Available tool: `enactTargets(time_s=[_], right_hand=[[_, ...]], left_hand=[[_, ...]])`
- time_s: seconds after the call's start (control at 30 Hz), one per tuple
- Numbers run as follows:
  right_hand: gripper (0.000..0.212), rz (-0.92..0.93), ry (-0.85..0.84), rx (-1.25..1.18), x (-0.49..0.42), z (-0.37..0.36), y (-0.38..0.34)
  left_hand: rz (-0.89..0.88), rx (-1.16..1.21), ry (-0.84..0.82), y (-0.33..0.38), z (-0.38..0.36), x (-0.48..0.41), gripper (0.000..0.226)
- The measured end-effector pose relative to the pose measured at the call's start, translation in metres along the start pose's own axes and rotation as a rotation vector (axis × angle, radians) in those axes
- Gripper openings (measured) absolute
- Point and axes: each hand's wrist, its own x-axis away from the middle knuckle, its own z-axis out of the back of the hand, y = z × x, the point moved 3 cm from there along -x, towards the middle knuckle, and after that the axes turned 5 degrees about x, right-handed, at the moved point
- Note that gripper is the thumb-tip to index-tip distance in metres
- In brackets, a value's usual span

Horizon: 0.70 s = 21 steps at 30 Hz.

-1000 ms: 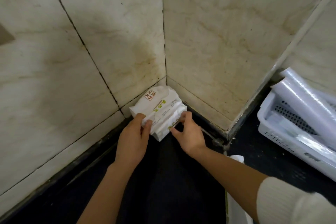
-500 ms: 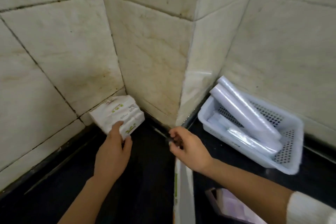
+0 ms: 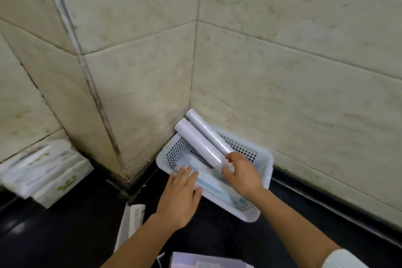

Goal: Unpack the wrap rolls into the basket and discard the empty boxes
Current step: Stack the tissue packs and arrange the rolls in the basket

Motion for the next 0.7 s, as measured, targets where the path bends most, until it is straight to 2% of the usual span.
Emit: enactTargets(time_s=[0.23,0.3,0.37,0.43,0.53,0.6,0.7], right_hand=[[0.049,0.007,-0.117,0.368,-0.046,-0.023,-0.004],[0.056,0.003,-0.163,0.409,-0.054,-0.031,-0.002],[0.061,-0.016,-0.193,0.333,-0.060,-0.036,0.001],[0.064,-0.058,-0.215,0.186,-0.067,-0.034,0.005],[0.054,-0.074,-0.231,-0.105,-0.074,-0.016,0.009],[0.041,-0.053,-0.195,-0.281,-0.078,0.004,0.011],[0.039,-0.017,-0.103,-0.340,-0.088,0.041,0.012]], left_hand=[[0.100,-0.090,-0.038,0.002,-0.026,-0.009,0.063],[0.114,-0.107,-0.052,0.001,-0.028,-0.008,0.062],[0.151,-0.071,-0.062,0.000,-0.028,-0.011,0.065],[0.229,0.077,-0.055,0.001,-0.024,-0.022,0.074],[0.312,0.336,0.129,0.003,-0.009,-0.055,0.075],[0.275,0.294,0.210,0.006,-0.003,-0.083,0.069],[0.121,-0.015,0.174,0.009,-0.005,-0.126,0.066]])
